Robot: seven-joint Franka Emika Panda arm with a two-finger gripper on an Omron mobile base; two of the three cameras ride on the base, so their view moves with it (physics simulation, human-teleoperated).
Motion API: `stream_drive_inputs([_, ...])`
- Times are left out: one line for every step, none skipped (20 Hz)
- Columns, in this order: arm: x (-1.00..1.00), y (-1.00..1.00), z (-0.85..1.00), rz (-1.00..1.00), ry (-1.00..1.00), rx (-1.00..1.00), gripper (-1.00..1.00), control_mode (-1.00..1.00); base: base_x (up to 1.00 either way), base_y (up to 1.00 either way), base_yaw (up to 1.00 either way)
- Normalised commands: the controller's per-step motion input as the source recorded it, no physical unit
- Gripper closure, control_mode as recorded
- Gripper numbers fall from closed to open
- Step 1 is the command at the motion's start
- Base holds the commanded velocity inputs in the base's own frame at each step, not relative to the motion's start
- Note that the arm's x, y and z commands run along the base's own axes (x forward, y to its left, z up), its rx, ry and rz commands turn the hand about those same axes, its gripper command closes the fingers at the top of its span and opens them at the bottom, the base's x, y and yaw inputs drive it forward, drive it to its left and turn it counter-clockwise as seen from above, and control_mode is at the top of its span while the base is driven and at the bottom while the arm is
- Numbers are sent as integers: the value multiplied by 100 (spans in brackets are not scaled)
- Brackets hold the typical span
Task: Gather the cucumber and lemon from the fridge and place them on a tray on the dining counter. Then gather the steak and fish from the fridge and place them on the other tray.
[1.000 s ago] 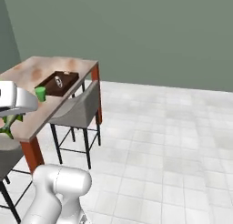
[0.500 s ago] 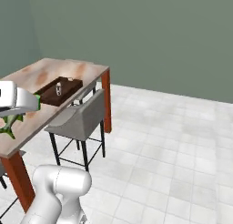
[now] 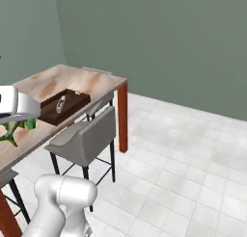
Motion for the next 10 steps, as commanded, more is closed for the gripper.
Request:
stream_drive_inputs([0,0,0,0,0,0,100,100,59,-46,30])
stream_drive_inputs([0,0,0,0,0,0,100,100,59,-45,30])
stream_drive_inputs([0,0,0,0,0,0,100,100,59,-46,30])
stream_drive_inputs([0,0,0,0,0,0,100,100,59,-46,30])
stream_drive_inputs([0,0,0,0,0,0,100,100,58,-46,30])
stream_drive_inputs([0,0,0,0,0,0,100,100,56,-45,30])
stream_drive_inputs([0,0,0,0,0,0,100,100,54,-47,29])
stream_drive_inputs([0,0,0,0,0,0,100,100,50,-48,28])
stream_drive_inputs([0,0,0,0,0,0,100,100,49,-48,28])
stream_drive_inputs([0,0,0,0,0,0,100,100,48,-47,28])
